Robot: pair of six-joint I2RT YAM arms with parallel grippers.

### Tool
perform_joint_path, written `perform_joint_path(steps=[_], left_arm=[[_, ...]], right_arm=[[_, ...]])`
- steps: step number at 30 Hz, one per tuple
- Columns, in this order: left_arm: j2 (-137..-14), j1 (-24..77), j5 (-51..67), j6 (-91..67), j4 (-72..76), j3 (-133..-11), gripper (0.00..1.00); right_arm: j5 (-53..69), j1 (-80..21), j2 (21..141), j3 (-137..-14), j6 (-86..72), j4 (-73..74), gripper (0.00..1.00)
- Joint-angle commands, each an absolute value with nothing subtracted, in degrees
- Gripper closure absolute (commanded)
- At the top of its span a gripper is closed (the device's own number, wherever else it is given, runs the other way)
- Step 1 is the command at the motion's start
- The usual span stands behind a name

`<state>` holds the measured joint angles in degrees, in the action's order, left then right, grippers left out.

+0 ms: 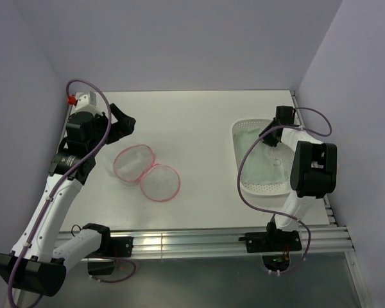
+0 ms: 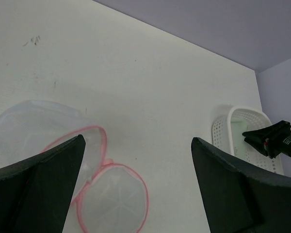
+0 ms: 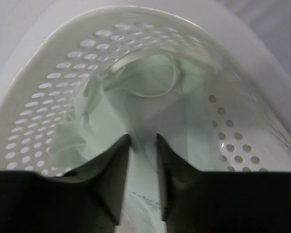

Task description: Place the bra in the laundry bag and zip it closed

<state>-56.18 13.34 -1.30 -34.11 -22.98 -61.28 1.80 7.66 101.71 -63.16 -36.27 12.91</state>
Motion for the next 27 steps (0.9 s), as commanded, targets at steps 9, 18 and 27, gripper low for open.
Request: perform_joint_path(steps=[9,18,27], left_arm=[[-57.57,13.18,0.62,-34.37,-21.18,-62.40,0.01],[-59.50,13.45,2.64,-34.54,-21.88,-63.02,0.01],[-59.50,13.71,2.64,-34.98,-21.97,-63.02,0.01]], right_arm=[[0.70,7.56,95.99,-64.60,-35.42,13.18,1.00],[-1.41,7.38,79.47,-64.77,-35.25,18.28,1.00],[-2.10,2.21,67.42,-70.22,-33.23,24.60,1.00]])
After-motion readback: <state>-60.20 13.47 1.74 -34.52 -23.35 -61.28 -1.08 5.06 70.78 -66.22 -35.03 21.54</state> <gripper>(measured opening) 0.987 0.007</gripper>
